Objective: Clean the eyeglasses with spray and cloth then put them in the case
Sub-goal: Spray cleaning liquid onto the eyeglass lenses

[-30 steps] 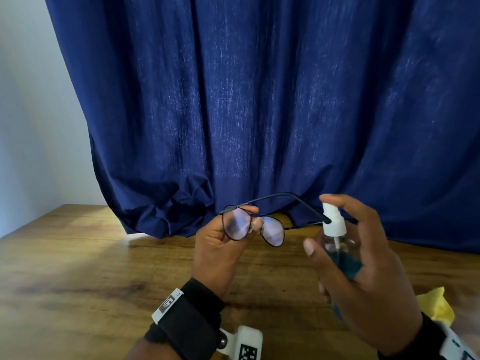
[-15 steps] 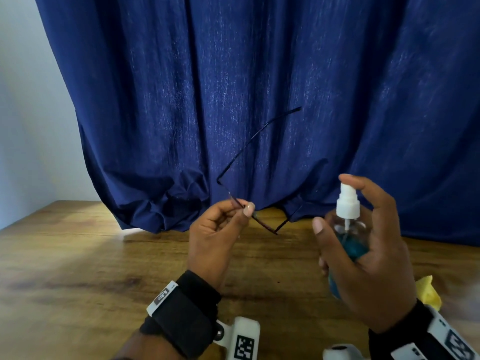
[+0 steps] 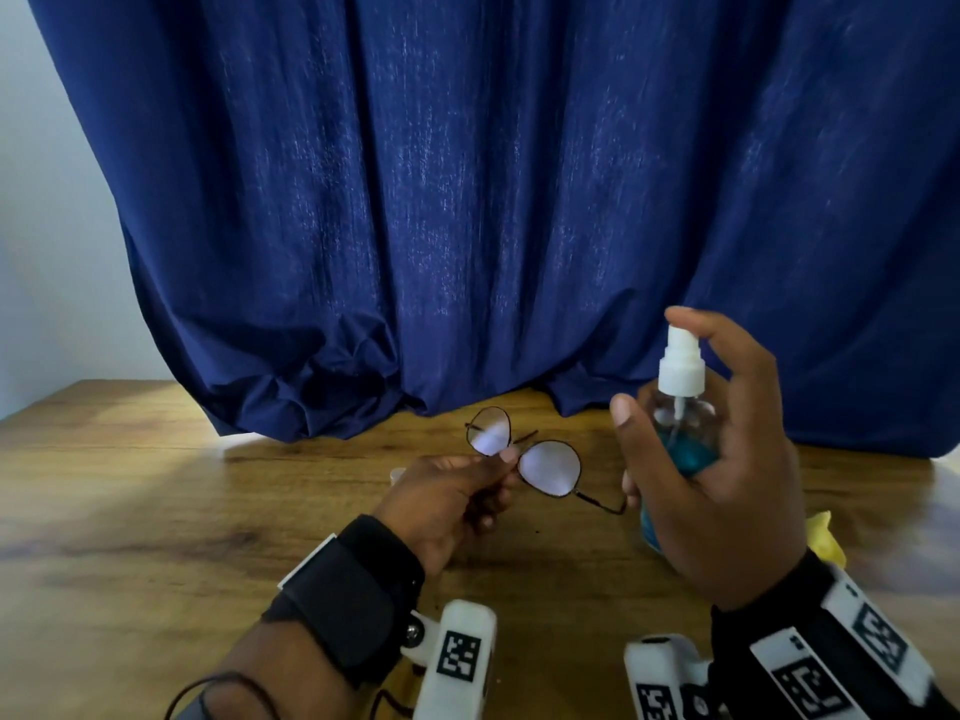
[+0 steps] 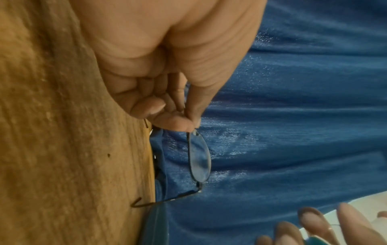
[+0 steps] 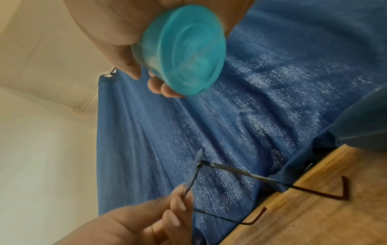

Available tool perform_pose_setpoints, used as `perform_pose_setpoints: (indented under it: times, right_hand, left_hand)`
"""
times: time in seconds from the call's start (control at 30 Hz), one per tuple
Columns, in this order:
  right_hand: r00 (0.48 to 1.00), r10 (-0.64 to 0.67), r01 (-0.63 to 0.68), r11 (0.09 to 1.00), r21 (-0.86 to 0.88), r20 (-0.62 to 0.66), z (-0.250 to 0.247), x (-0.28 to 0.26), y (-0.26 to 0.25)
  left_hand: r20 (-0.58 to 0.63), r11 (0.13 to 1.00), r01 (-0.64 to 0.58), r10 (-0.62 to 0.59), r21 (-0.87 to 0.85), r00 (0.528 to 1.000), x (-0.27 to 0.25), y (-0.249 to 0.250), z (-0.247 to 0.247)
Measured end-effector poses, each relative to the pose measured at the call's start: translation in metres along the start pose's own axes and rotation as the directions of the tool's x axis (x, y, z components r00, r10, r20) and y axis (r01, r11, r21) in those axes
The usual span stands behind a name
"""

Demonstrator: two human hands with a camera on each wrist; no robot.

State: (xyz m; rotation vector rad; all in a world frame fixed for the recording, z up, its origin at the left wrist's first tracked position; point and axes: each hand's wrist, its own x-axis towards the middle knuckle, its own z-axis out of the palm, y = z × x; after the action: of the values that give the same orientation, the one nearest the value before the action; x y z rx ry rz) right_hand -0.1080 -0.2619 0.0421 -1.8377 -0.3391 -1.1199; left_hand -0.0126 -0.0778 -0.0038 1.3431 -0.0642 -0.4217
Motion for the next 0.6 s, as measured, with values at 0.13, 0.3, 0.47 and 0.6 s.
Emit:
perform_pose_setpoints:
  times: [0.13,0.3,0.47,0.6]
  right_hand:
    - [1.0,0.028,-0.028,1.0,-0.006,0.013,0.001,0.0,0.003]
    - [0.998,0.063,-0.063,0.998,0.007,0.029,0.001,0.001,0.007]
    - [0.996,0.076,-0.076,0.997,-0.001,0.045,0.001,0.001,0.007]
    - [0.994,0.09,-0.088,0.995,-0.042,0.057,0.001,0.001,0.005]
  left_hand:
    - [-0.012,0.985,0.083,-0.082,0.15,0.997,-0.003,0.003,-0.004]
    - [0.031,0.954,0.132,-0.146,0.269,0.989,-0.004,0.009,-0.011]
    - [0.036,0.961,-0.11,0.104,0.253,0.994,-0.002,0.031,-0.033]
    - [-0.235,0.964,-0.235,0.258,0.123,0.937,0.004,0.051,-0.069]
